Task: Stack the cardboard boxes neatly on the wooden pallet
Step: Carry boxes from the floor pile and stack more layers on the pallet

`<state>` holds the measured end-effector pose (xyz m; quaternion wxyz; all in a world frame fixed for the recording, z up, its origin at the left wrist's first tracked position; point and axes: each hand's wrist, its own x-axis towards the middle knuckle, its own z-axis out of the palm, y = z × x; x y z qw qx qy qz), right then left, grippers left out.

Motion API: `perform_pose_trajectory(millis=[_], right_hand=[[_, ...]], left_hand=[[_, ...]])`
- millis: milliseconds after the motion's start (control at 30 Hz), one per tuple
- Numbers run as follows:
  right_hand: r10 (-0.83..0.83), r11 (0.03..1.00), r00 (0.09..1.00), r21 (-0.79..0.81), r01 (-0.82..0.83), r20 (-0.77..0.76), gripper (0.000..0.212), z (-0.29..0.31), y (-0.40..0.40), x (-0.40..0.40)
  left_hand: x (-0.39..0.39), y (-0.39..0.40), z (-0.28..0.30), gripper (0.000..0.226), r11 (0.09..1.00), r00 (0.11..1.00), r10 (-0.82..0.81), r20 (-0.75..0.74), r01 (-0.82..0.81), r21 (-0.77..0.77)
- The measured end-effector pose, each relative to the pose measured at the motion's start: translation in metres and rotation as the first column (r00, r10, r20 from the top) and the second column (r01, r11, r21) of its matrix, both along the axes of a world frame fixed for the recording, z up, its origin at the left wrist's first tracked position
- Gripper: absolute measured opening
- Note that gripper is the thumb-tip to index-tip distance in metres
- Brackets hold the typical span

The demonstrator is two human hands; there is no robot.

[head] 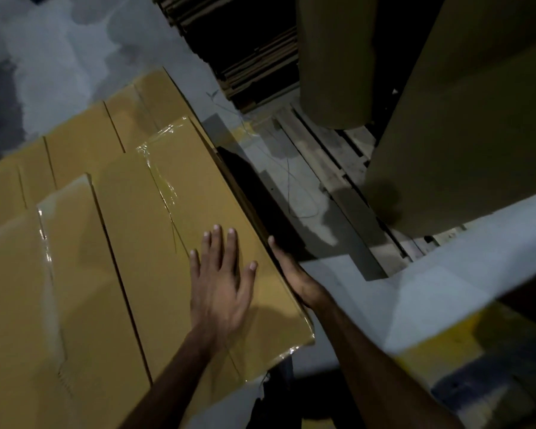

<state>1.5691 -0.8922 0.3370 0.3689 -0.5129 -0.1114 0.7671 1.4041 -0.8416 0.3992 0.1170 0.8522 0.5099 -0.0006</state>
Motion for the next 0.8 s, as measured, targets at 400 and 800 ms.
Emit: perform_pose_trajectory(millis=[400, 800], right_hand=[[-0.283, 0.925, 0.934, -0.195, 0.326, 0.219, 0.088, 0.018, -0.165, -0.017], [-0.155, 0.984, 0.951, -0.049, 0.174, 0.268, 0.068, 0.113, -0.284, -0.061]], left_hand=[[-0.035, -0.125, 0.011, 0.07, 0.996, 0.999, -0.014, -0.05, 0.01, -0.087], [-0.133, -0.229, 0.071, 0.068, 0.97, 0.992, -0.001, 0.129, 0.032, -0.24]])
